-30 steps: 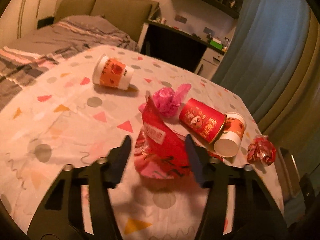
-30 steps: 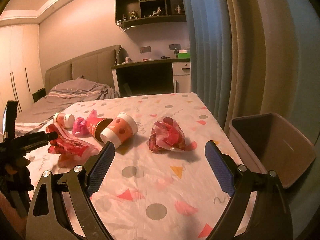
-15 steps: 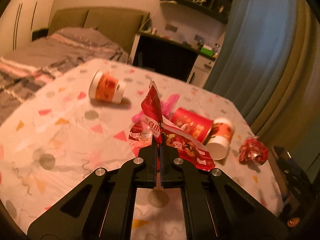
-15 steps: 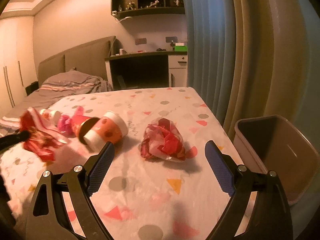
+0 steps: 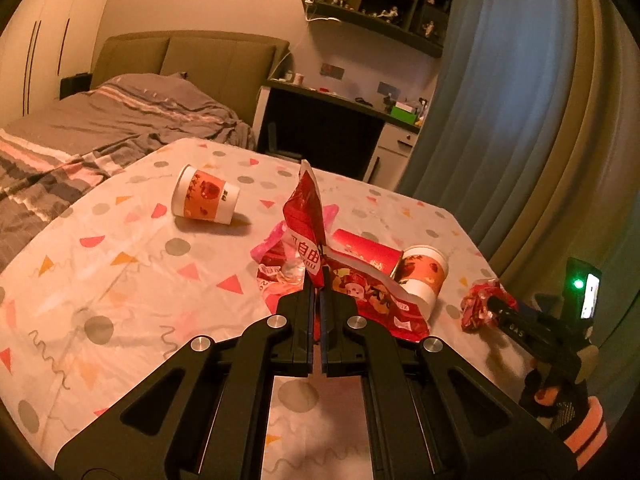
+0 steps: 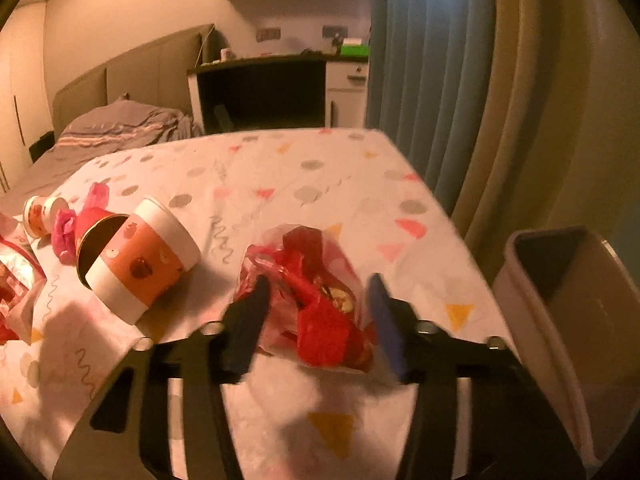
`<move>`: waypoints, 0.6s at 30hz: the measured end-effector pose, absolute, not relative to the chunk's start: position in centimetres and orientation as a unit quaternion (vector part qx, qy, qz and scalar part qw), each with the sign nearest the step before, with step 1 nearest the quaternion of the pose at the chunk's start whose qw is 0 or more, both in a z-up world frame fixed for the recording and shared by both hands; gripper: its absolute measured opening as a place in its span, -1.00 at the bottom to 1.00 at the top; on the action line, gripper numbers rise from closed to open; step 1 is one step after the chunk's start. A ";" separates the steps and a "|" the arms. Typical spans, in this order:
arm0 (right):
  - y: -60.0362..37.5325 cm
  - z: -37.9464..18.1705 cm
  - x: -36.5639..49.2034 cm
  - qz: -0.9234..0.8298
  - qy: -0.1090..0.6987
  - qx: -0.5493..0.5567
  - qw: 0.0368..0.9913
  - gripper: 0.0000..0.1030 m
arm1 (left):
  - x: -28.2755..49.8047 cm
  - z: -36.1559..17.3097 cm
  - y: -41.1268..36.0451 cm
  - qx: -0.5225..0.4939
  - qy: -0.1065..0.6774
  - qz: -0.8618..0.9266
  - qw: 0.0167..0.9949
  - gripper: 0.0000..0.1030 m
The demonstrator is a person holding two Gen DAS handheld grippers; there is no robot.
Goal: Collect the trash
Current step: 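Grasp the red snack wrapper with the left tool while the right tool grasps the crumpled wrapper, then carry both wrappers over the grey bin and open both tools to drop them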
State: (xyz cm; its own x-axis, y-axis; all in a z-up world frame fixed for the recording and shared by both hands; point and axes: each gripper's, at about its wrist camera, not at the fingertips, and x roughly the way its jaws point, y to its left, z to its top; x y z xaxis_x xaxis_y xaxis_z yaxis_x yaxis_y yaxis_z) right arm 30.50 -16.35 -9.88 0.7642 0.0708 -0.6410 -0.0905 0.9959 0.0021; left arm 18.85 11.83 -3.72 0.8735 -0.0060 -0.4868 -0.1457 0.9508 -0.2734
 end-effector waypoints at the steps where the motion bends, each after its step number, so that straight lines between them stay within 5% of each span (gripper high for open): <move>1: -16.3 -9.9 30.6 0.042 0.343 -0.015 0.938 -0.23 | 18.8 -3.7 11.8 -0.153 0.250 0.036 0.955 -0.98; 6: -16.1 -9.7 29.9 0.050 0.336 -0.023 0.940 -0.55 | 18.6 -3.9 11.5 -0.154 0.253 0.035 0.954 -0.98; 18: -16.4 -4.5 22.3 0.099 0.262 -0.006 0.960 -0.58 | 16.1 -2.4 9.6 -0.151 0.234 0.019 0.960 -0.98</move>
State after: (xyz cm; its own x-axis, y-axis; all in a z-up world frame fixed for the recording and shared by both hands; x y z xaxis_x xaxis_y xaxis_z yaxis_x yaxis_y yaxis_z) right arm 22.26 -16.36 -4.49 0.8428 0.1875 -0.5046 -0.1942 0.9802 0.0398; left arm 16.07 9.56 -2.38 0.8899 -0.0347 -0.4548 -0.1069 0.9534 -0.2820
